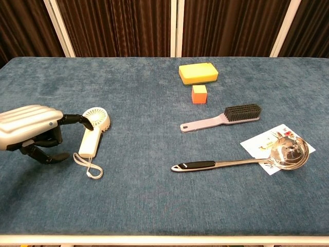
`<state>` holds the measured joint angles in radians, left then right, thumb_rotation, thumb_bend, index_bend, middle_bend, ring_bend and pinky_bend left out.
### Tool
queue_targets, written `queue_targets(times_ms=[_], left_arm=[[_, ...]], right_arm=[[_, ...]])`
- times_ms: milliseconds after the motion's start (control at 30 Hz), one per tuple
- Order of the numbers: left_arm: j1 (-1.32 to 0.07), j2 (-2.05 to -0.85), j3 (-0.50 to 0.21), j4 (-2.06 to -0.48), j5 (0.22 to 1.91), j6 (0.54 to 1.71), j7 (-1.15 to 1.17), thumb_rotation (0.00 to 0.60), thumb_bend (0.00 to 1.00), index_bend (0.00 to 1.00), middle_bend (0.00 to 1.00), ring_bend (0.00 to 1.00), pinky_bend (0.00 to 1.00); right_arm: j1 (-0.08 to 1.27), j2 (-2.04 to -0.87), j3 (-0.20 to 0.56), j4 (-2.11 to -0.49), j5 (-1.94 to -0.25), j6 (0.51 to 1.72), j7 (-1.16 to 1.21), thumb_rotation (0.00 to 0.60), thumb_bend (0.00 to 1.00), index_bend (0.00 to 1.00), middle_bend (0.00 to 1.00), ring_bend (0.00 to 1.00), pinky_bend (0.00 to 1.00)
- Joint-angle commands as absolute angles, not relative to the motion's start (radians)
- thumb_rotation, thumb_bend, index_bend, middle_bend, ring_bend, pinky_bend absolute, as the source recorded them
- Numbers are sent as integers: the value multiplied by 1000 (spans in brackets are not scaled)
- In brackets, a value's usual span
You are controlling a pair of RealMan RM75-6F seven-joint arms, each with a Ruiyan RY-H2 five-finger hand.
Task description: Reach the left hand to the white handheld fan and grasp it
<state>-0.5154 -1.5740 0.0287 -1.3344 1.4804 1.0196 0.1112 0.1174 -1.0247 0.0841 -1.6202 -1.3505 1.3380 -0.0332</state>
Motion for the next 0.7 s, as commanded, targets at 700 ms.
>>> queue_targets(times_ms=[700], left_arm=[[-407,-1403,8,-1490,1529,1290,182,600,303,222,644,599,745]], right_arm=[[117,-1036,80,-1604,-1368,1343,-15,600,304,0,1,0,0]])
